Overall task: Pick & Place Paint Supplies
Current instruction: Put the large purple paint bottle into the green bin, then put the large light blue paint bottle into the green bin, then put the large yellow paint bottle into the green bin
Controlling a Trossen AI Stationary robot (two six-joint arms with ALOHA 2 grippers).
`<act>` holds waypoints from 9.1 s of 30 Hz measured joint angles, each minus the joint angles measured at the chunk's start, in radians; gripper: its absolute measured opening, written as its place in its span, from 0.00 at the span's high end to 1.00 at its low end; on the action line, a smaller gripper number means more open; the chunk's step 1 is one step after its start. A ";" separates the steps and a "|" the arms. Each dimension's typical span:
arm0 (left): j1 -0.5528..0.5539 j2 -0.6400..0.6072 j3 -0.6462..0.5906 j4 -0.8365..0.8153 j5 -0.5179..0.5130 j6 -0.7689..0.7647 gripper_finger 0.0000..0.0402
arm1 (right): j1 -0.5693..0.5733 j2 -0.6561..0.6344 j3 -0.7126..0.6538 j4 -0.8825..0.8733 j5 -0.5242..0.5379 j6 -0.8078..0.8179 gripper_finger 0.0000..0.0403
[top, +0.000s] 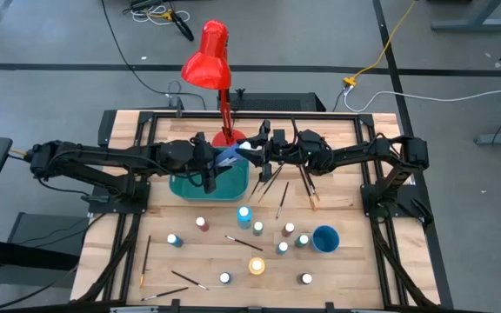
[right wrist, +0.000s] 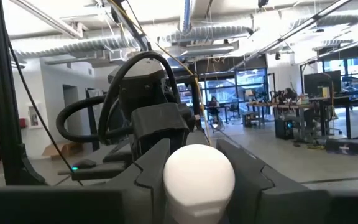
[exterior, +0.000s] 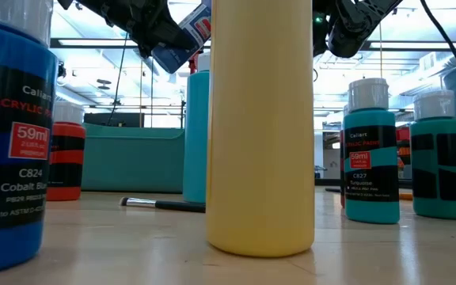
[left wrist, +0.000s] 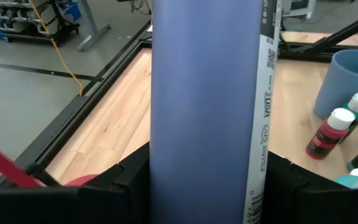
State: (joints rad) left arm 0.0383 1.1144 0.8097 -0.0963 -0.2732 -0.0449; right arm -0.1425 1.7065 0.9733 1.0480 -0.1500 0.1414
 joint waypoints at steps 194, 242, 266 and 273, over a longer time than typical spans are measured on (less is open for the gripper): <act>-0.263 0.413 -0.214 0.940 0.231 -0.107 0.67 | 0.229 -0.418 -0.282 -0.547 0.168 -0.124 0.36; -0.168 0.111 -0.222 0.210 -0.572 -0.314 0.65 | 0.229 -0.418 -0.282 -0.487 0.168 -0.071 0.36; -0.148 0.142 -0.222 0.220 -0.706 -0.290 0.55 | 0.229 -0.418 -0.282 -0.464 0.168 -0.072 0.36; -0.148 0.142 -0.222 0.219 -0.702 -0.257 0.55 | 0.229 -0.418 -0.282 -0.440 0.246 -0.096 0.36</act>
State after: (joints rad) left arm -0.1093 1.2560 0.5880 0.1230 -0.9756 -0.3019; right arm 0.0860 1.2884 0.6910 0.6081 0.0965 0.0451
